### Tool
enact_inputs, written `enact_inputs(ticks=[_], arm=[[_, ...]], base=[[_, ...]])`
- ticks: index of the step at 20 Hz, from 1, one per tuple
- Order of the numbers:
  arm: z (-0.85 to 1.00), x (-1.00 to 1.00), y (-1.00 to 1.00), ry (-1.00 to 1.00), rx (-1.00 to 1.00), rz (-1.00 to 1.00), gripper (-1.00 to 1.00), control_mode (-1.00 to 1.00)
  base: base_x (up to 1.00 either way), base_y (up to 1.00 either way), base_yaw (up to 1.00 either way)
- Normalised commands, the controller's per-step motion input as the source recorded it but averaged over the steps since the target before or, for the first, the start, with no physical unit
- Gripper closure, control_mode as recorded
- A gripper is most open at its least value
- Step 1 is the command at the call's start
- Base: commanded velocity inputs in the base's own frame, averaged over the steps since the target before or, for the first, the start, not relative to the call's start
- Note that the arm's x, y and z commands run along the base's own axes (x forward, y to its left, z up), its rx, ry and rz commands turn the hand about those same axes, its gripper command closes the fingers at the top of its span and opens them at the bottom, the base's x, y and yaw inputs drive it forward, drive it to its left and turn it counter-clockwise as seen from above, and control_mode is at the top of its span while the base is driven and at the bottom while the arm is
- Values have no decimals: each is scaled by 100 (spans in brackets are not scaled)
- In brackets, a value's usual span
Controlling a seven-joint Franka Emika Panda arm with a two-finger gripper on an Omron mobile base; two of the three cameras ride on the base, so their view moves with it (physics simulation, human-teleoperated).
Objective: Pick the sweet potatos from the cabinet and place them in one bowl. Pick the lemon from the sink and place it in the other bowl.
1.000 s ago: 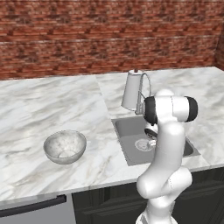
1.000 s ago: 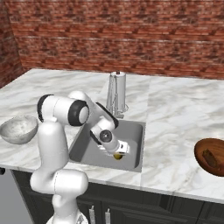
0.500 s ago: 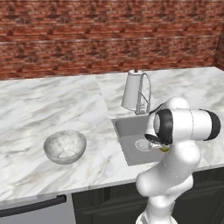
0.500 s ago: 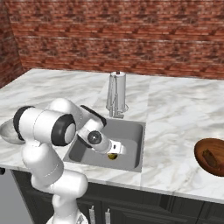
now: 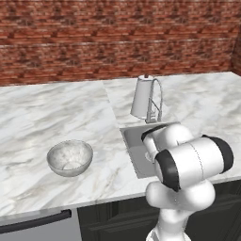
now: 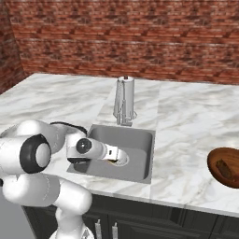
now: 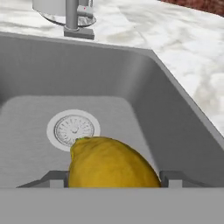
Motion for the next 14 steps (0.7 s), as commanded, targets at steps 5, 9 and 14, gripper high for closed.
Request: enact_inputs(ticks=[5, 9, 14], arm=[[100, 3, -1, 17, 13, 0, 100, -100], [100, 0, -2, 22, 14, 0, 100, -100], [100, -5, -7, 27, 13, 0, 100, -100]], base=[[0, 0, 0], [0, 0, 0], [0, 0, 0]])
